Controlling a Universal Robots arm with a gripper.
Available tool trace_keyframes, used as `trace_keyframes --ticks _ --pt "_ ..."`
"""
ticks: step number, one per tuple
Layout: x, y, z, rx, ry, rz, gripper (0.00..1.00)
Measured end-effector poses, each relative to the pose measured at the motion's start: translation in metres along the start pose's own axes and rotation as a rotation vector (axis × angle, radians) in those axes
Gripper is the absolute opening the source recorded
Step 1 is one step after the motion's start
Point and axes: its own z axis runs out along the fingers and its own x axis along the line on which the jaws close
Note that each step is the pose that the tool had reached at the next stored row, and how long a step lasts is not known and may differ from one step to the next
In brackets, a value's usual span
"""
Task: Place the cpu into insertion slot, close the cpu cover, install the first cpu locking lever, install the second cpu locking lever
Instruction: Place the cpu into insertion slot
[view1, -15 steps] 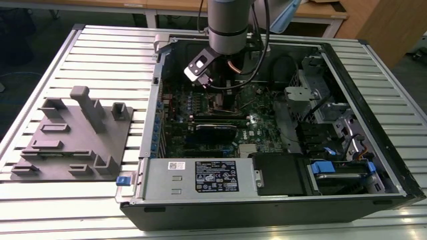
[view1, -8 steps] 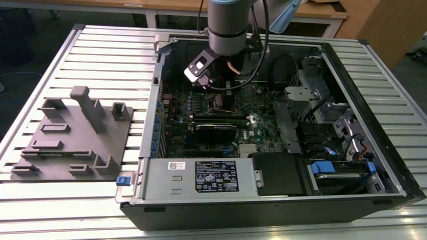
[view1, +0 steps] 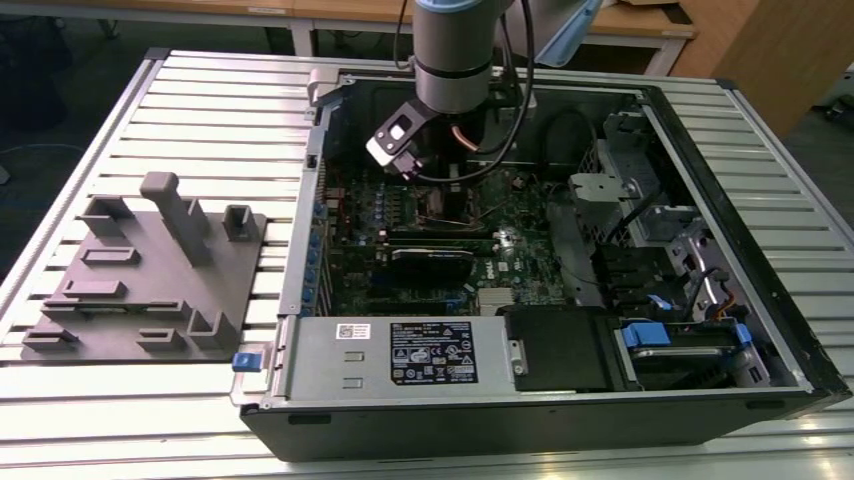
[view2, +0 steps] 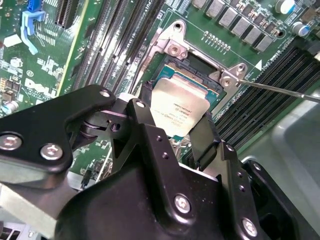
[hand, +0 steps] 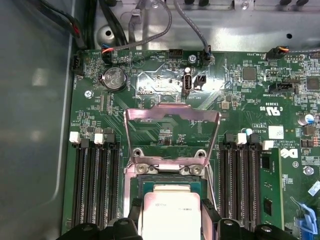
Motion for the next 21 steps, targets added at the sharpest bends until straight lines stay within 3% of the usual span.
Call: trace_keyframes --ticks 21 --pt "0.0006 -0.0009 0.0100 0.0012 -0.0013 0.011 0.54"
